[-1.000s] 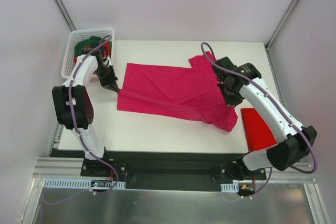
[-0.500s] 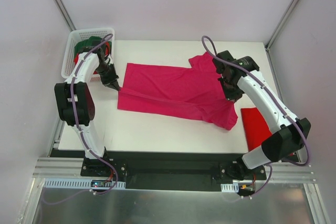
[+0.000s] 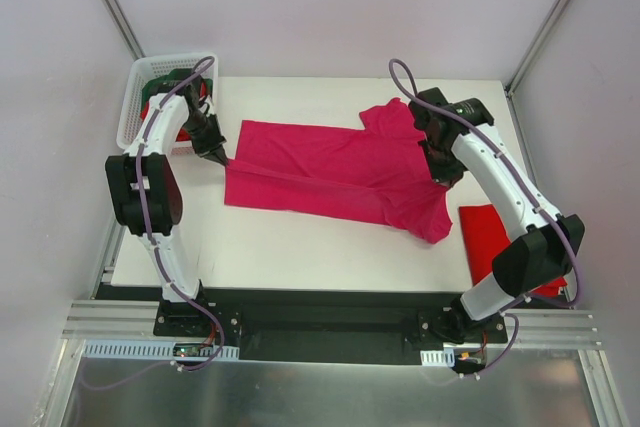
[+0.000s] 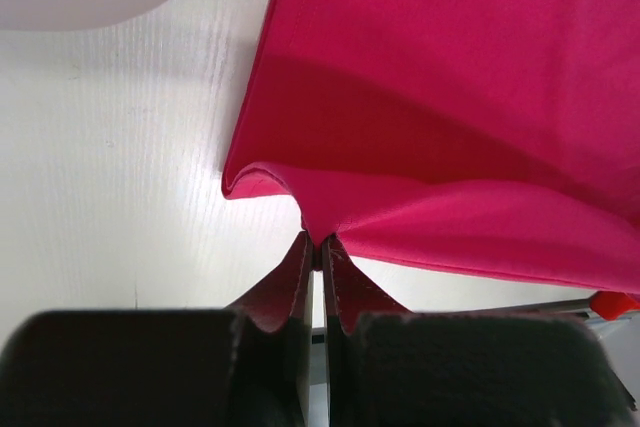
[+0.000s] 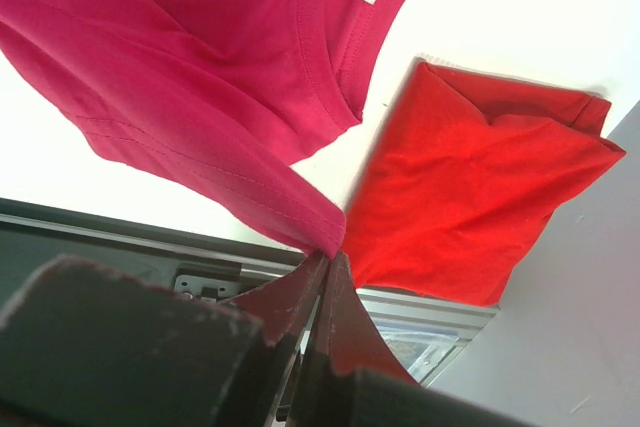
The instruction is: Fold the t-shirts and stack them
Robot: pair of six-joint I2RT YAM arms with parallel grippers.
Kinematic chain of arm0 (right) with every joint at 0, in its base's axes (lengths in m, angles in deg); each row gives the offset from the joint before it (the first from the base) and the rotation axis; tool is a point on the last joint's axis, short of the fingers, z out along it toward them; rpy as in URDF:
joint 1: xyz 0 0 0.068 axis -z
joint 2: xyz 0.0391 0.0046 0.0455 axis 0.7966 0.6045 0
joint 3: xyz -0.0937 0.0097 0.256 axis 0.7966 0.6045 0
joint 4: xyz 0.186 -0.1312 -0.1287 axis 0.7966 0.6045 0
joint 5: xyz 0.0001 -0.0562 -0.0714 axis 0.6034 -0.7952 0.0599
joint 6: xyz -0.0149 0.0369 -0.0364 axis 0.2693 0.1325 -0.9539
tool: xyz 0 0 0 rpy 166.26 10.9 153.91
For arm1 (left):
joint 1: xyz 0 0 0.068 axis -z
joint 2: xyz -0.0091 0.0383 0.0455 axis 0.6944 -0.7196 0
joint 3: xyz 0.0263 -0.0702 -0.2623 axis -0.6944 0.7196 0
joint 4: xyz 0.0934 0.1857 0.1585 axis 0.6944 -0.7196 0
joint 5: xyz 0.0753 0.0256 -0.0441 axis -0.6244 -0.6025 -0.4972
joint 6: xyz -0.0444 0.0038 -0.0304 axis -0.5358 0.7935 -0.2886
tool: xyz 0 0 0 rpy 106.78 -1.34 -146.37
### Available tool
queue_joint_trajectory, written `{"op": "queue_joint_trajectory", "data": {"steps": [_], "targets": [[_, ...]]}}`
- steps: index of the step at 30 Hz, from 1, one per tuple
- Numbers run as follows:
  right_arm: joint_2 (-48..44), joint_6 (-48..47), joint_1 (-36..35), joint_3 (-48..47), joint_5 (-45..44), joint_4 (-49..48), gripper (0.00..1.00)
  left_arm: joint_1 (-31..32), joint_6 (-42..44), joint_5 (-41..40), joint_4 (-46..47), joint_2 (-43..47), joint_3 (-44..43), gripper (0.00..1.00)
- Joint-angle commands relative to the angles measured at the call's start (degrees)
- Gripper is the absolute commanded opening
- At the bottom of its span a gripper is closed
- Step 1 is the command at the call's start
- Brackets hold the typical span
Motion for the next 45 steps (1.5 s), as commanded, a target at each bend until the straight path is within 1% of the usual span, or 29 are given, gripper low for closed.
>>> {"op": "queue_joint_trajectory", "data": {"steps": [1,14,23,45], "targets": [[0.02,-1.17,1.03,-2.28,-1.78,6.21,0.01,0.59,0.38,-1.45,-2.08,-1.26,-2.79,0.0],[4.15,-1.52,1.47,-4.47,-2.13,5.77,0.01,0.86,0.65,-1.62,-2.34,-3.01,-3.5,0.0],[8.2,-1.43,2.08,-7.99,-3.01,6.3,0.01,1.03,0.65,-1.71,-3.22,-6.09,-7.18,0.0],[10.92,-0.99,2.79,-7.03,-2.75,5.6,0.01,1.91,1.09,-1.62,-3.93,-13.3,-11.23,0.0]]}}
